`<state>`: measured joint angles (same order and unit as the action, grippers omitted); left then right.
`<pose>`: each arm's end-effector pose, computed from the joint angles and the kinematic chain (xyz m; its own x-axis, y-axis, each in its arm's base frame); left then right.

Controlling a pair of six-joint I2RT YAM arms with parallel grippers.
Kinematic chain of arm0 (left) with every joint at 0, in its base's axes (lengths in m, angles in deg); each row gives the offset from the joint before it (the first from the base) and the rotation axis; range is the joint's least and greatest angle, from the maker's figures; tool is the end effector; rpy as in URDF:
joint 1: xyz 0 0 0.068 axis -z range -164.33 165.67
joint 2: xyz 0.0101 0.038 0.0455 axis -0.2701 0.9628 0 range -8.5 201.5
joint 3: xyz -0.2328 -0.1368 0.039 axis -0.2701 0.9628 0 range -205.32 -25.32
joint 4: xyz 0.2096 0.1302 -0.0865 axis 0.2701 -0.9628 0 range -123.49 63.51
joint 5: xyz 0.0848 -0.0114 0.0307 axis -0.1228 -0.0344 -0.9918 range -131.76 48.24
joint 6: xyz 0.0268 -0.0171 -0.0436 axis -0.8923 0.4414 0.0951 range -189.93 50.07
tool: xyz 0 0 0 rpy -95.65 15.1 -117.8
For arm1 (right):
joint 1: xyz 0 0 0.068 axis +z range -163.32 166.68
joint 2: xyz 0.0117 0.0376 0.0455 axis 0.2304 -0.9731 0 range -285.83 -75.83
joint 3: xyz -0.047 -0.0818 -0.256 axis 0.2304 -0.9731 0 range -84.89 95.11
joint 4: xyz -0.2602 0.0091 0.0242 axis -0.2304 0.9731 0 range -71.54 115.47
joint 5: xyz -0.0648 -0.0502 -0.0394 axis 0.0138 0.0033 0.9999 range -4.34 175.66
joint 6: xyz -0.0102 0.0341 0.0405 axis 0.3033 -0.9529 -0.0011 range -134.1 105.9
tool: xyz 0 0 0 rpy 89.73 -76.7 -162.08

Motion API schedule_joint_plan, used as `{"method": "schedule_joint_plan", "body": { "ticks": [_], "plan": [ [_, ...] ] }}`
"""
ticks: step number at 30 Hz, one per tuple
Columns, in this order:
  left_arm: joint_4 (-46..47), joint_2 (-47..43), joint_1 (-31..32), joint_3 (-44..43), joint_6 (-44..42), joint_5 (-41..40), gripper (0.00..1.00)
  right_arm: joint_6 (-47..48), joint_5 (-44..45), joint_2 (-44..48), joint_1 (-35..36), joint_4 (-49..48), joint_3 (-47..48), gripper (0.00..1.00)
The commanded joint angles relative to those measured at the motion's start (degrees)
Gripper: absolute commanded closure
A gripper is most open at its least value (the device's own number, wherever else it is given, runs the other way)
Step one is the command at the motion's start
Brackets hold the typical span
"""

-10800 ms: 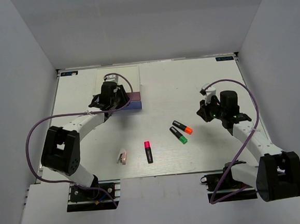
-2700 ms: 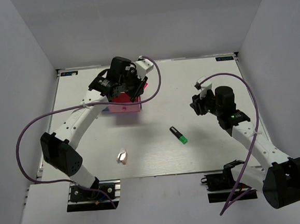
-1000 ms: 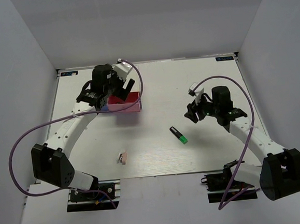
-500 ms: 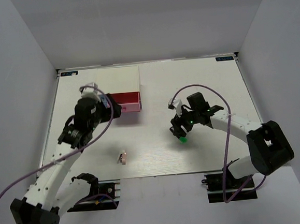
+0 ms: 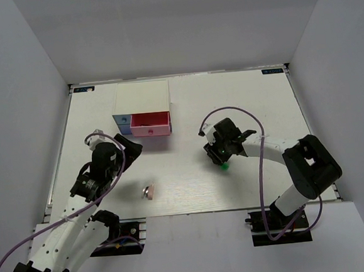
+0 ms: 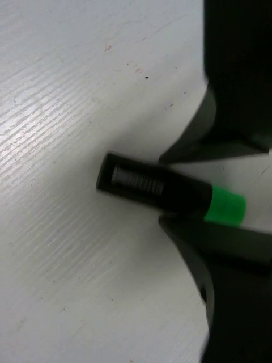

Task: Sort the stationery into containers
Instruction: Pick up the pen from the center of the board.

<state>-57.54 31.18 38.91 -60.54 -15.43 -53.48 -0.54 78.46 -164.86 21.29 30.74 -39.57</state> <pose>0.1446 -0.0543 0.2595 -0.5007 -0.6526 -0.5687 -0.2983 0.7469 -0.5943 0.2405 0.1715 0.1609 -0.5174 -0.6399 -0.5682 -0.7640 0.6446 -0.0302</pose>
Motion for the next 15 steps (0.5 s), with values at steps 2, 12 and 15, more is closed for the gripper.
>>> {"method": "schedule_joint_plan", "body": {
  "ticks": [2, 12, 15],
  "plan": [
    [2.39, 0.92, -0.22, 1.38, 3.86, 1.26, 0.0, -0.47, 1.05, -1.14, 0.81, 0.64, 0.65, 0.64],
    [10.03, 1.45, -0.22, 8.76, 2.63, 7.68, 0.15, 21.02, -21.32, 9.75, 0.28, 6.79, 8.35, 0.91],
    [10.57, 2.06, -0.22, 10.08, 2.63, 9.08, 0.18, 24.83, -27.6, 11.16, 0.46, 7.33, 15.54, 0.91]
  ]
}}
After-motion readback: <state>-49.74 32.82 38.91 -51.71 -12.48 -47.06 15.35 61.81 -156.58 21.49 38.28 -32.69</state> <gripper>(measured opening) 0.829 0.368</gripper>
